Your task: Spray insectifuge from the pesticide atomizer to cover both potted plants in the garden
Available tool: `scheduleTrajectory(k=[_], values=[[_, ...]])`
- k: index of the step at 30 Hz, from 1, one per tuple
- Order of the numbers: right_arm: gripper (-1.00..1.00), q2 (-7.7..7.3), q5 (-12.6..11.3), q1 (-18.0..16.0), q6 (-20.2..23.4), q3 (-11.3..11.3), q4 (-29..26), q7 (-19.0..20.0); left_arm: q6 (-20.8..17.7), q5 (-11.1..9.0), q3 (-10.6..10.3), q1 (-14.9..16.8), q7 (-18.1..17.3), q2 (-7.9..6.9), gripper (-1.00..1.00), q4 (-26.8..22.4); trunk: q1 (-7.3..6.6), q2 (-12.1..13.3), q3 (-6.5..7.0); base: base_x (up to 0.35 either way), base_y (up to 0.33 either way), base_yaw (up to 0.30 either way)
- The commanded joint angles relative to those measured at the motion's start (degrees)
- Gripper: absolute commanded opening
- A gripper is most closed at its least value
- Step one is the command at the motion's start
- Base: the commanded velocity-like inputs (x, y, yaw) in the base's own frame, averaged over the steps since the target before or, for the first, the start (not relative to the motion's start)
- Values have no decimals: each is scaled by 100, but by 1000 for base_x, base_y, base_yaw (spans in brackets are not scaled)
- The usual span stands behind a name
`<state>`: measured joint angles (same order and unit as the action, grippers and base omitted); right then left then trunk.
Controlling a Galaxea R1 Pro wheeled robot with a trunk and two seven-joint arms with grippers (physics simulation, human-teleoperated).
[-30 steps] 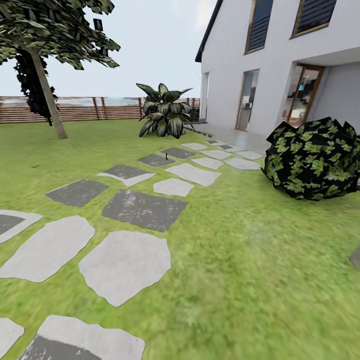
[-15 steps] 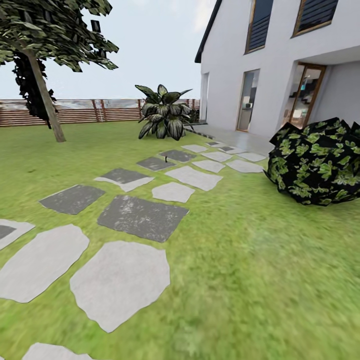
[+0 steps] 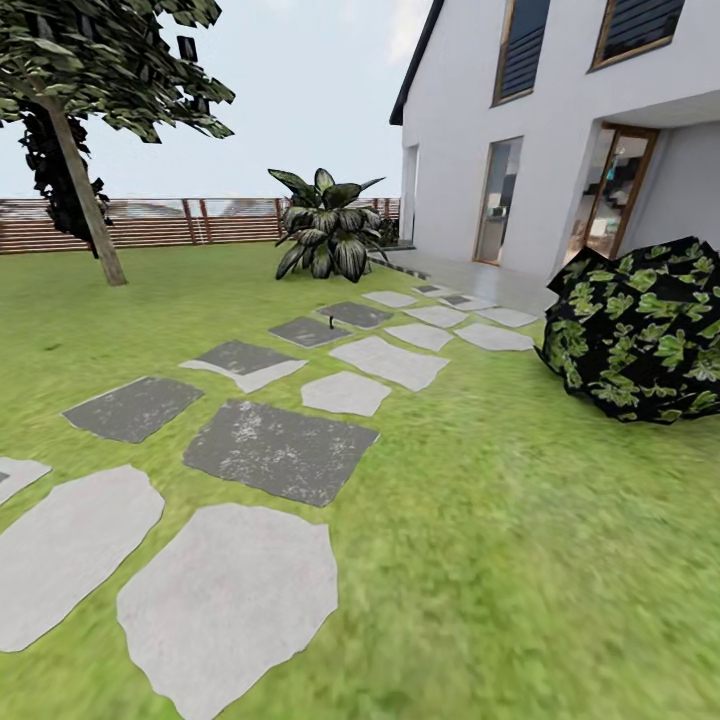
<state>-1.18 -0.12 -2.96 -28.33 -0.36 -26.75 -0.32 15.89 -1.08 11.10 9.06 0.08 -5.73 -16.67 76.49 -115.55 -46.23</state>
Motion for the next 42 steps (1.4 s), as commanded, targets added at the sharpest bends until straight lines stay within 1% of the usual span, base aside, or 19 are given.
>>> scheduleTrajectory(k=[1,5,10,15,42], values=[[100,-5,4,-3,-16,-5,-15,-3,19,-9,4,4,1,-1,100,6,3,-2,-5,341,0,0],[100,-19,27,-3,-12,17,-10,24,19,-7,0,4,1,1,100,6,3,-2,-5,340,0,0],[100,-45,37,-3,-14,41,208,38,19,-10,4,3,1,-4,100,6,3,-2,-5,340,0,0],[100,-51,39,-3,-14,44,276,40,19,-11,-1,5,1,-3,100,6,3,-2,-5,340,0,0],[100,-54,30,-3,-15,19,284,38,19,-15,6,2,1,-7,100,6,3,-2,-5,340,0,0]])
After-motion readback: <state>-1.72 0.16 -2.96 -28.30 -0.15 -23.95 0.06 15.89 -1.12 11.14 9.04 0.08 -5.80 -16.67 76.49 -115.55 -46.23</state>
